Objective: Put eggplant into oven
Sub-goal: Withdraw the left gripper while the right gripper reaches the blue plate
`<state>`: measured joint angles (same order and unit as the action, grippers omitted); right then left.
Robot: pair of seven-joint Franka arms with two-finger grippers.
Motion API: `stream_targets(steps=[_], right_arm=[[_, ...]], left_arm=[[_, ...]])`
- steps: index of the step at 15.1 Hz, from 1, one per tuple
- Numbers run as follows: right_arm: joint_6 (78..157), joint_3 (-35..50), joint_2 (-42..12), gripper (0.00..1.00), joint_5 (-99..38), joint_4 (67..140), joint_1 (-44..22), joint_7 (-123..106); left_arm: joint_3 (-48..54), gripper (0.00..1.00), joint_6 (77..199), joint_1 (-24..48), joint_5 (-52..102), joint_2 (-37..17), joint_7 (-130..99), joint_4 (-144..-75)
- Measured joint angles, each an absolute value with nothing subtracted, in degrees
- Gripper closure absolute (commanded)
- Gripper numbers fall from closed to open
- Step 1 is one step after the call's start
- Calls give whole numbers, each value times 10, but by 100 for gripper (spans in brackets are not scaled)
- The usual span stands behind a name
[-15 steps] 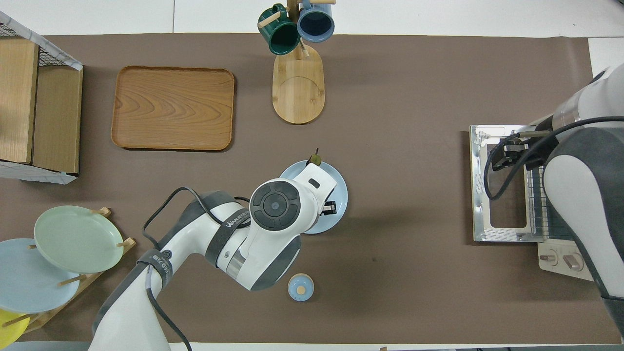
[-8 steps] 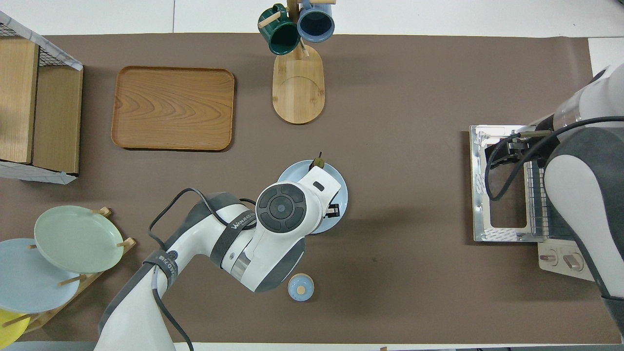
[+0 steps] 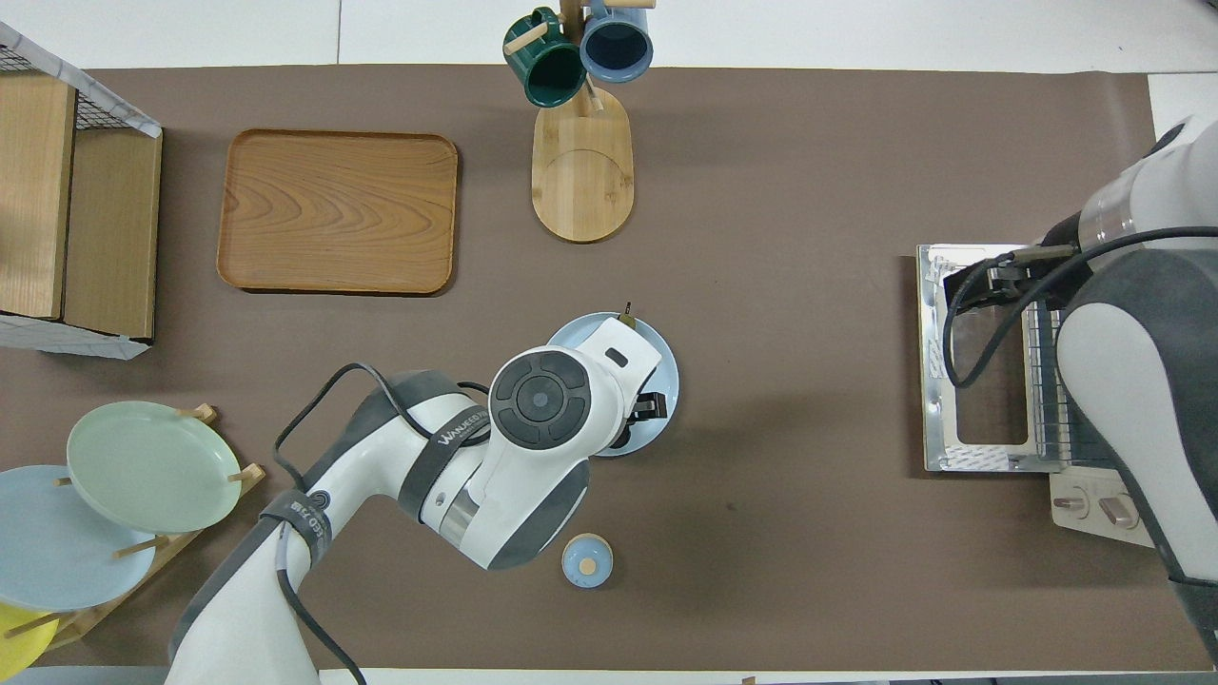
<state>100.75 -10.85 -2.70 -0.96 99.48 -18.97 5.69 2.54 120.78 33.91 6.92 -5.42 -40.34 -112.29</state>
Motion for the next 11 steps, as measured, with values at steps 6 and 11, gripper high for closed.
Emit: stream_targets(steps=[6, 11], right_arm=[[1080, -102, -88, 0, -9, 956, -333, 240], [1119, -94, -232, 0, -6, 848, -432, 362]], left_arm=[[19, 0, 1059, 160, 68, -6, -241, -1031], [19, 0, 1024, 115, 19, 17, -152, -1022]])
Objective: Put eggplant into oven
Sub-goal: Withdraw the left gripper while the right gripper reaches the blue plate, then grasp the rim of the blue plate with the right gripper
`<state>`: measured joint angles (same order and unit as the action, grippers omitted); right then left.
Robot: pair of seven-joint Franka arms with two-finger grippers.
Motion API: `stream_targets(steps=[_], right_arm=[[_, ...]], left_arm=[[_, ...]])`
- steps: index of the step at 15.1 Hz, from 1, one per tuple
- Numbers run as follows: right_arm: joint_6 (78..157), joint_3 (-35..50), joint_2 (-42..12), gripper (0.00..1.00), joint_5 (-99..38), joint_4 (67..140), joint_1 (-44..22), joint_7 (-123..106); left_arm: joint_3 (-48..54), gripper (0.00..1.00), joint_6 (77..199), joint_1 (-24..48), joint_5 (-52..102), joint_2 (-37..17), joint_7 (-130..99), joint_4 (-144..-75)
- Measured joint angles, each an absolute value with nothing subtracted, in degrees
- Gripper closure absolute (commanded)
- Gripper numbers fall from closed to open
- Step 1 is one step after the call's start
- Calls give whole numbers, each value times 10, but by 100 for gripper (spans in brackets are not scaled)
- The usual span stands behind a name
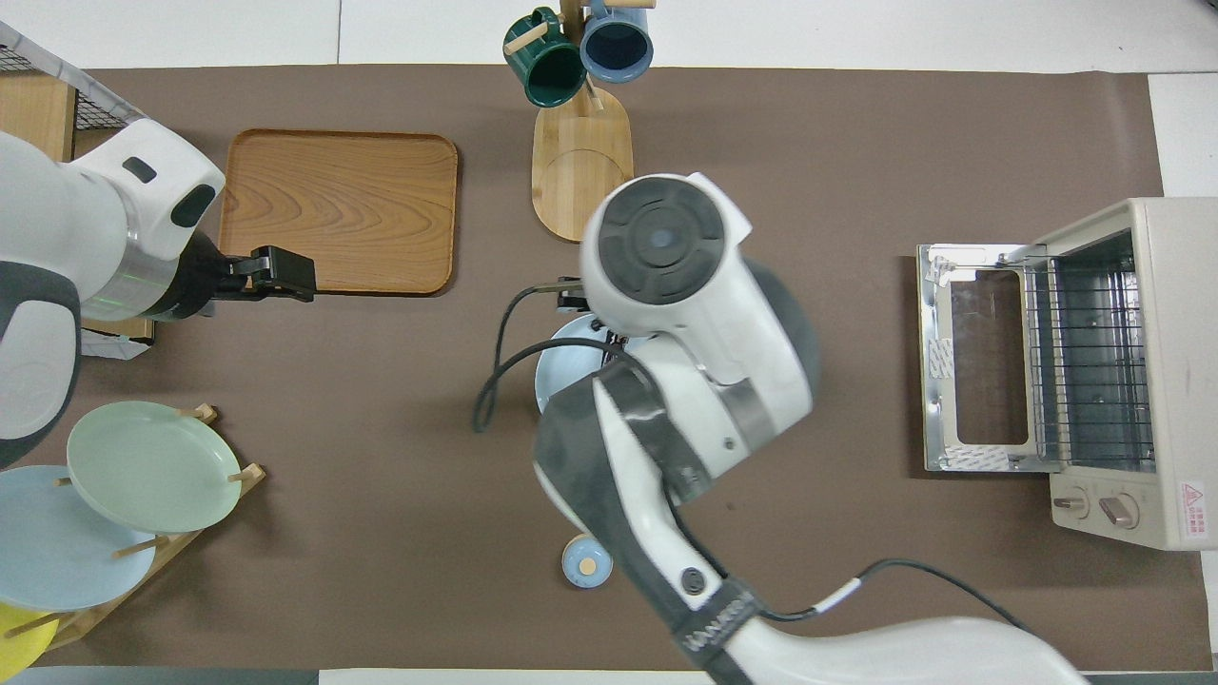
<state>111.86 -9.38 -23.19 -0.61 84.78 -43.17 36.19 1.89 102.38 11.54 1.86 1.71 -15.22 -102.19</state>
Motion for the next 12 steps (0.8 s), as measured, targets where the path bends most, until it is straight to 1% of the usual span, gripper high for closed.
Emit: stream_targets(steps=[2, 3, 5, 7, 8, 10, 12], right_arm=[[1145, -93, -304, 0, 4, 796, -471, 401], [1165, -93, -328, 0, 4, 789, -481, 409], [1185, -90, -347, 0, 4, 790, -485, 411], [1199, -85, -343, 0, 4, 805, -488, 411], [1221, -85, -337, 3, 4, 826, -491, 411], [1284, -83, -321, 14, 4, 889, -501, 411], [1312, -83, -308, 27, 4, 935, -514, 413]], left_arm=[[18, 0, 1000, 102, 13, 34, -123, -1022], [18, 0, 989, 94, 10, 42, -114, -1022], [18, 0, 964, 84, 7, 58, -100, -1022], [19, 0, 939, 85, 2, 69, -97, -1022], [21, 0, 927, 85, 0, 73, -97, -1022], [22, 0, 908, 85, -2, 80, -97, -1022], [22, 0, 908, 85, -3, 84, -97, -1022]])
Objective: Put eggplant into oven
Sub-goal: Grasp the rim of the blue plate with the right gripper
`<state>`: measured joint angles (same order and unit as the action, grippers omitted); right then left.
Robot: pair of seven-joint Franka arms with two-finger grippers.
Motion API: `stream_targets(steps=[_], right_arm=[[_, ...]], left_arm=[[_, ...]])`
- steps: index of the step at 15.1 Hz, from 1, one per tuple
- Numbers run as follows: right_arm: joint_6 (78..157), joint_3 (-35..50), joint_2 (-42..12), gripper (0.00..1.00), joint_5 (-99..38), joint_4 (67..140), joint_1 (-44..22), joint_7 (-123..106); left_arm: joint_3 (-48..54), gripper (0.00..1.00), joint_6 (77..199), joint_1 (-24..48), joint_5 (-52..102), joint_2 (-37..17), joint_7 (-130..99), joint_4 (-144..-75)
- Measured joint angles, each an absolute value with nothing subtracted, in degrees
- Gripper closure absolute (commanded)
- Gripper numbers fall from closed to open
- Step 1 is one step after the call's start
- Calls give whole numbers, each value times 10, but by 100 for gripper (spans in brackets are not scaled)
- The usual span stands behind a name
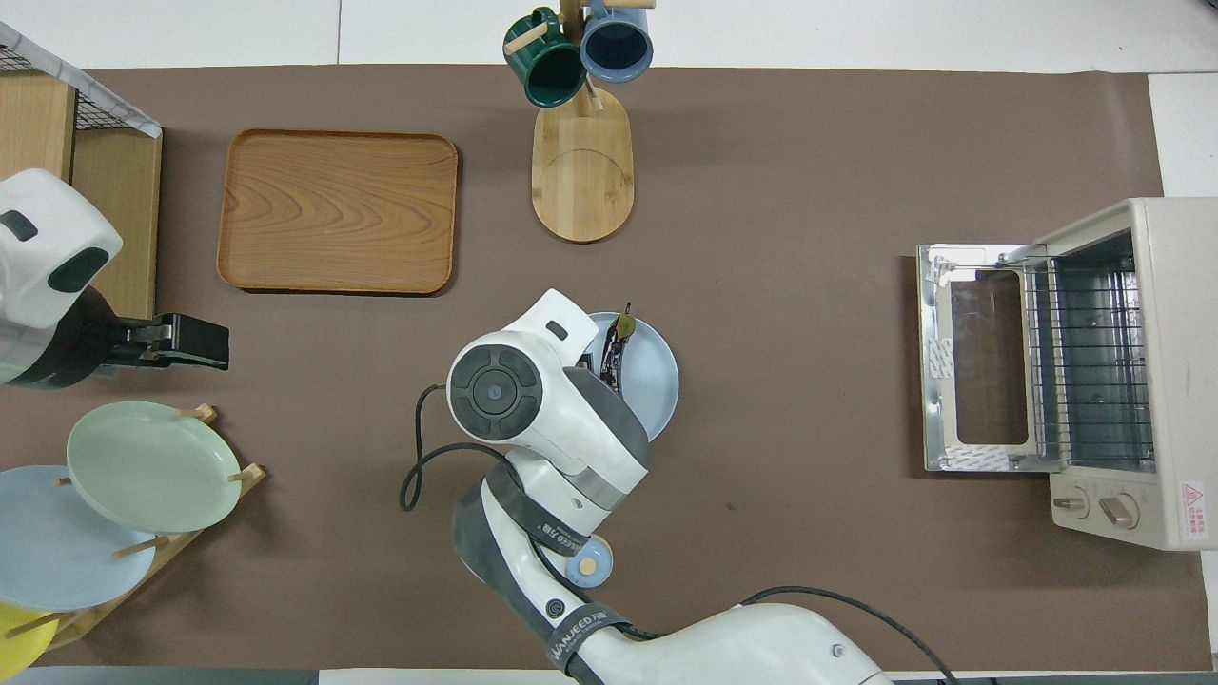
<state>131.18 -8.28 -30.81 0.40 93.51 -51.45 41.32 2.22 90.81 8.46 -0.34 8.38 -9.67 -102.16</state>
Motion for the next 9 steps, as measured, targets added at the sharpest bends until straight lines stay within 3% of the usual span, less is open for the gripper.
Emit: stream_targets(steps=[2, 9], right_arm=[[1316, -81, -299, 47, 4, 955, -519, 414], [1319, -71, -283, 51, 4, 981, -519, 414]], left_arm=[[25, 0, 929, 75, -4, 81, -97, -1022], [41, 0, 950, 37, -2, 44, -96, -1004]])
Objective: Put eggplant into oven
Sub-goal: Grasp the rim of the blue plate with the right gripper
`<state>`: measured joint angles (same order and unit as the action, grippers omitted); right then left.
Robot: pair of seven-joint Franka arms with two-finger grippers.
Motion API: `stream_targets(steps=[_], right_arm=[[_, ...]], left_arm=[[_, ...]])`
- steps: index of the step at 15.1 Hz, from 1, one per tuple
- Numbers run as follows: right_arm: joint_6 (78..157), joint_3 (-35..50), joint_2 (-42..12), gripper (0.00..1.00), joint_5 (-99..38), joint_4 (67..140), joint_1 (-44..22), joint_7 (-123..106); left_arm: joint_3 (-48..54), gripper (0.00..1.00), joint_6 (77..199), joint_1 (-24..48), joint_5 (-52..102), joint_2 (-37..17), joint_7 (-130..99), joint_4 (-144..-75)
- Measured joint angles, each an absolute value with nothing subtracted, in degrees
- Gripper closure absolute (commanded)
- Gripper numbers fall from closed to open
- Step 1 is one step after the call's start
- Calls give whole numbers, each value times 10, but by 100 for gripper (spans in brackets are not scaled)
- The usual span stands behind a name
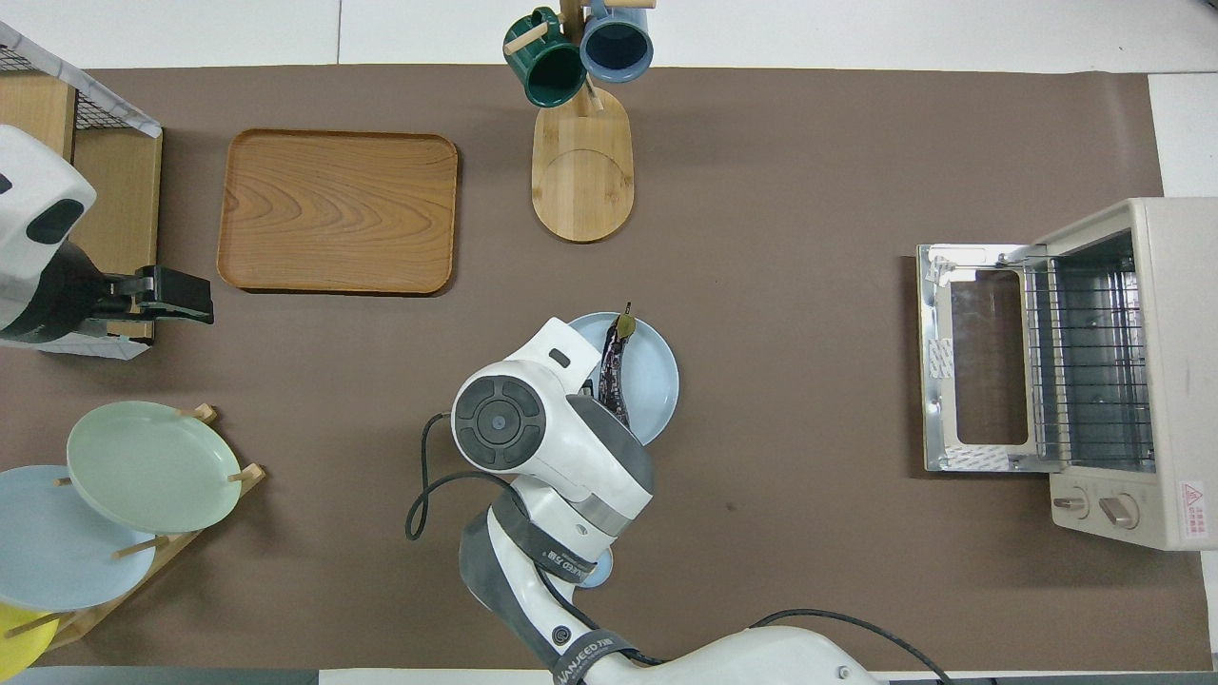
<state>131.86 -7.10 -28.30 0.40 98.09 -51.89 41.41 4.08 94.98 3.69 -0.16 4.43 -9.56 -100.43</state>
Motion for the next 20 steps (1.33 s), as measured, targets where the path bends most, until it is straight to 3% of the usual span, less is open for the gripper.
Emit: stream_targets(steps=[6, 7, 8, 16, 20], right_arm=[[1346, -62, -281, 69, 4, 1006, -519, 414], [1348, -62, -281, 81, 4, 1008, -519, 414], [1348, -62, -280, 99, 4, 1009, -519, 414], [1337, -62, -267, 100, 10, 1013, -518, 413], [1230, -63, -265, 100, 83, 980, -514, 408]], left_arm=[[44, 0, 936, 37, -1, 50, -95, -1004], [44, 0, 936, 37, 0, 50, -95, -1003], [44, 0, 936, 37, 8, 50, -95, -1001], [43, 0, 911, 34, 41, 36, -95, -994], [44, 0, 898, 33, 31, 36, -93, -991]])
